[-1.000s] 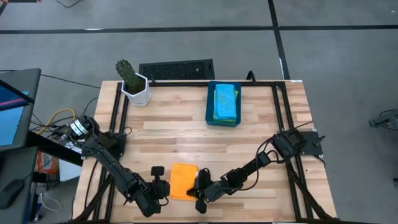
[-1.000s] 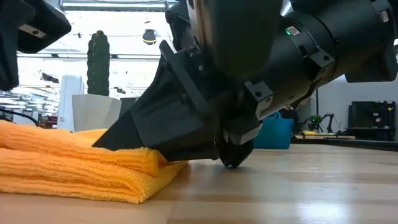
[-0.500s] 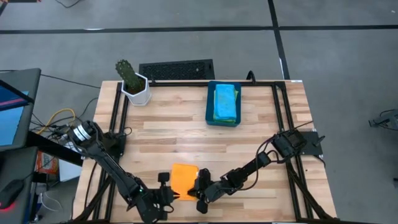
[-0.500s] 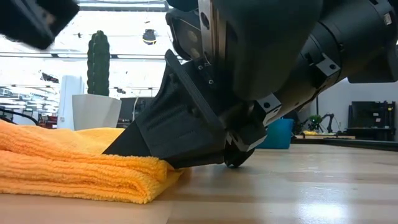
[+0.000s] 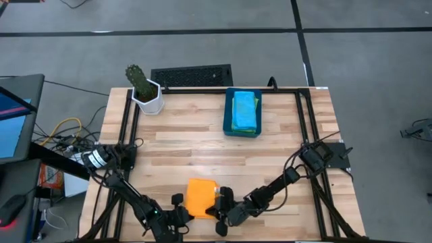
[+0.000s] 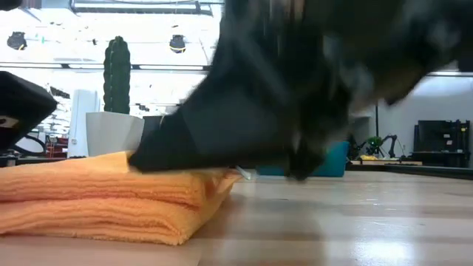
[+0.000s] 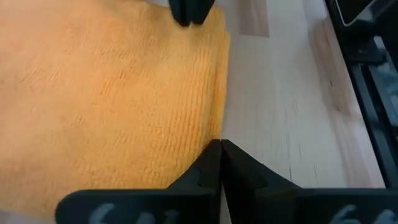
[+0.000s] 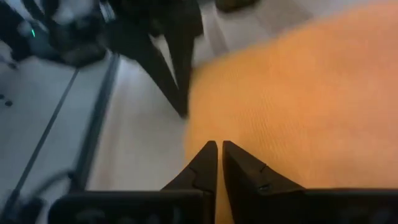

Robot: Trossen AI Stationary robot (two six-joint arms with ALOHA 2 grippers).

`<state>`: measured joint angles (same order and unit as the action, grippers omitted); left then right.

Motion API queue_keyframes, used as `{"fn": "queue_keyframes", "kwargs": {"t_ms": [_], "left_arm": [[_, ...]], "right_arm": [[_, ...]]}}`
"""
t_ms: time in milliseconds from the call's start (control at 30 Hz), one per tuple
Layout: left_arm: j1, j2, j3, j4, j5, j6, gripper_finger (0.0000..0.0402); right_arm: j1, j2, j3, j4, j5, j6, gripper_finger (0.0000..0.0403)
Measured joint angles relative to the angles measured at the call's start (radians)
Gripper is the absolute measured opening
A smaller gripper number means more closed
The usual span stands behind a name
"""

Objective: Fold microfiber towels
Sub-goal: Fold the orange towel

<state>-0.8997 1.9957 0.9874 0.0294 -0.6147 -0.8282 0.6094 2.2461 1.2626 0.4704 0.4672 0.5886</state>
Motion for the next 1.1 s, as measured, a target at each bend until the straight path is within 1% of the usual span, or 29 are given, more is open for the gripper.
{"fn": "queue_keyframes", "kwargs": {"t_ms": [100,167,300,367,433,567,667,767,933,967,1000,1033,1100], "left_arm": [[-0.019,0.011,0.0,0.002,-0.032,-0.048,0.0001],[-0.026,0.014,0.0,0.004,-0.058,-0.082,0.0],[-0.02,0.003,0.022,-0.021,-0.067,-0.142,0.0],[-0.008,0.003,0.035,-0.027,-0.103,-0.158,0.0],[0.015,0.003,0.045,-0.026,-0.104,-0.156,0.0],[0.076,0.002,0.045,-0.026,-0.029,-0.156,0.0],[0.1,-0.027,0.051,-0.03,0.083,-0.159,0.0],[0.087,-0.09,0.061,-0.037,0.177,-0.125,0.0],[0.056,-0.211,0.066,-0.057,0.244,-0.111,0.0],[0.054,-0.237,0.066,-0.061,0.237,-0.108,0.0],[0.052,-0.264,0.066,-0.061,0.208,-0.108,0.0],[0.047,-0.289,0.066,-0.06,0.151,-0.108,0.0],[0.035,-0.322,0.066,-0.072,-0.03,-0.097,0.0]], "right_arm": [[0.007,0.015,0.038,-0.005,0.02,-0.034,0.0038],[0.008,0.041,0.055,-0.048,0.018,-0.028,0.003],[0.016,0.091,0.074,-0.093,-0.015,0.026,0.0019],[0.019,0.102,0.077,-0.112,-0.02,0.055,0.0019],[0.022,0.104,0.078,-0.125,-0.021,0.076,0.0022],[0.023,0.085,0.075,-0.135,-0.019,0.074,0.003],[0.024,0.072,0.072,-0.144,0.007,0.04,0.0028],[0.021,0.071,0.072,-0.143,0.011,0.009,0.0022],[0.019,0.074,0.073,-0.15,0.015,-0.011,0.002],[0.018,0.075,0.073,-0.147,0.018,-0.012,0.0022],[0.017,0.075,0.073,-0.142,0.02,-0.013,0.0024],[0.017,0.075,0.073,-0.141,0.02,-0.012,0.0026],[0.017,0.076,0.072,-0.13,0.023,-0.013,0.0029]]}}
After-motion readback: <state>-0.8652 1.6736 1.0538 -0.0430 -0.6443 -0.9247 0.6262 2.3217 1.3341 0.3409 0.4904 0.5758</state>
